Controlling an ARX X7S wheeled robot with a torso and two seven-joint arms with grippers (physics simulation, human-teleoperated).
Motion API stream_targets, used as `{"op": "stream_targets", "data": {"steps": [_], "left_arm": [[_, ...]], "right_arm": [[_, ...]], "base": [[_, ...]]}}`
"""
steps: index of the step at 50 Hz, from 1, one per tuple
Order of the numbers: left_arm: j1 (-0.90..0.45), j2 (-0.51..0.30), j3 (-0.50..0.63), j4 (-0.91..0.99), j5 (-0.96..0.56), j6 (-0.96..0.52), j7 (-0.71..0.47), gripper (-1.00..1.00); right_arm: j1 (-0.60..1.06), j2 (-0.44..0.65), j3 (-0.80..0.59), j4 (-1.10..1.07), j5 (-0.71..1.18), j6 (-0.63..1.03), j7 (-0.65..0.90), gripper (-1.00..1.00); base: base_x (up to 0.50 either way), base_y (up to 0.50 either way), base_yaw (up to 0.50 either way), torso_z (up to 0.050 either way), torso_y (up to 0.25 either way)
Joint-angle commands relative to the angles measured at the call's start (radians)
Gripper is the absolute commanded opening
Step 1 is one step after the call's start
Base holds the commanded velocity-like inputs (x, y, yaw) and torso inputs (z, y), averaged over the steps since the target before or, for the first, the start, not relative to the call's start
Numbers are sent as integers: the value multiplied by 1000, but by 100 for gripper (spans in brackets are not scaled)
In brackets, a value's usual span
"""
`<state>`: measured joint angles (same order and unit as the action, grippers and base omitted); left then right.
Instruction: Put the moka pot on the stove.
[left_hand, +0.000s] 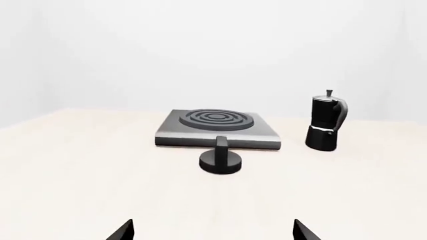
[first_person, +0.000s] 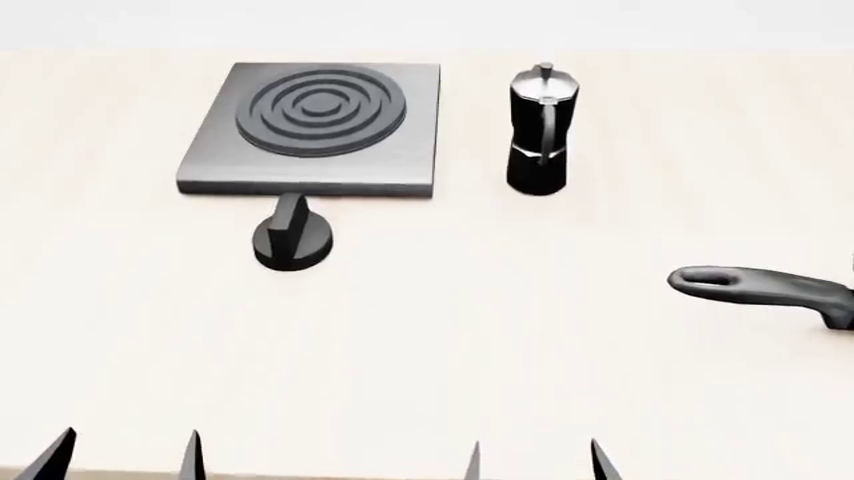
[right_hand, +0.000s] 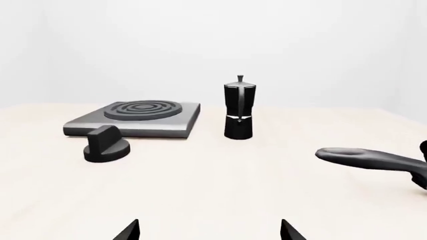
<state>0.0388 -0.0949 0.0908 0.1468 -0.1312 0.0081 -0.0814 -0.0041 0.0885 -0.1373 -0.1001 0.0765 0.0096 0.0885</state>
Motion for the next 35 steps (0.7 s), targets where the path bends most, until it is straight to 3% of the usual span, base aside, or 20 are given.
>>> {"op": "stream_targets", "data": {"steps": [1, 35], "left_arm": [[6, -15, 20, 0, 3, 27, -17, 100], [-5, -45, 51, -22, -22, 60, -47, 100]], "right_arm": [[-6, 15, -21, -28, 6, 0, 17, 100], [18, 39, -57, 8, 42, -14, 48, 100]], "base": [[129, 0, 0, 0, 0], [138, 0, 0, 0, 0]]}}
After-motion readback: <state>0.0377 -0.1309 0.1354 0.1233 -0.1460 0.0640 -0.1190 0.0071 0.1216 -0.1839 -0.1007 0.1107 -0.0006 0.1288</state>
